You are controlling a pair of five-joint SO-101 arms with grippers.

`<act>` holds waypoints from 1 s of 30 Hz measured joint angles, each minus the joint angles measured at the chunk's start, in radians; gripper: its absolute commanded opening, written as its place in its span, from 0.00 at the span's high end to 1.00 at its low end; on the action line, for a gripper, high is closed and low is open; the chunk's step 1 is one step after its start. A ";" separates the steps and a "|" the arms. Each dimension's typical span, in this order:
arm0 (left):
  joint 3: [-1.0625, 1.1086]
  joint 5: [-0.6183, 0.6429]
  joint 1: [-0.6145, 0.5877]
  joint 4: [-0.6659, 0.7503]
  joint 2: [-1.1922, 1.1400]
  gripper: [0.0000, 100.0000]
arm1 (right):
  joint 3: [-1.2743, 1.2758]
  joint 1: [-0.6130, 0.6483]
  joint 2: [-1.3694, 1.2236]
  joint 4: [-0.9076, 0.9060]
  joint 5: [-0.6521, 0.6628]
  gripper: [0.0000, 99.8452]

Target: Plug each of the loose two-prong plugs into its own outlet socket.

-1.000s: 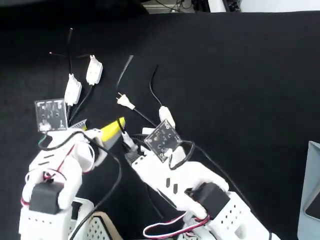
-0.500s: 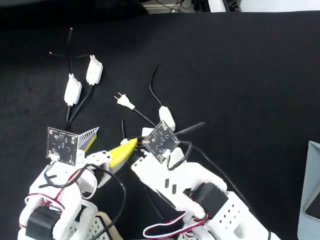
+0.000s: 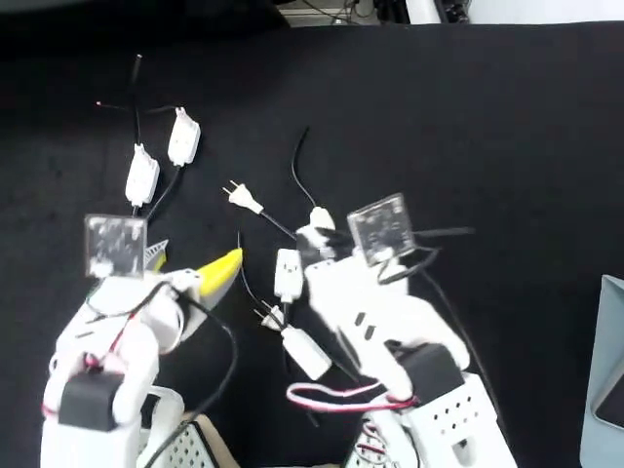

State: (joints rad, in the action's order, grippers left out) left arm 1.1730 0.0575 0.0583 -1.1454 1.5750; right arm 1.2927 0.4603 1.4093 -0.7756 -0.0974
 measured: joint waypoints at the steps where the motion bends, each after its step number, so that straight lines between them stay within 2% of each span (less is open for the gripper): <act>1: -0.005 -0.002 0.000 0.011 -0.051 0.64 | 0.000 -0.029 0.000 0.000 -0.002 0.99; 12: -0.224 -0.058 0.005 0.028 -0.667 0.64 | 0.014 -0.336 0.000 0.000 0.051 0.99; 20: -0.384 -0.060 0.149 0.043 -0.980 0.64 | 0.052 -0.368 0.000 0.000 0.060 0.99; 25: -0.425 -0.060 0.195 0.140 -1.137 0.65 | 0.052 -0.373 0.003 -0.023 0.071 0.99; 30: -0.428 -0.060 0.238 0.241 -1.255 0.65 | 0.052 -0.450 0.009 -0.031 0.109 0.99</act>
State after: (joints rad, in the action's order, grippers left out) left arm 0.7449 -0.0023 0.2961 -0.9045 0.3199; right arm 1.3449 0.0107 1.4185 -0.8063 0.0115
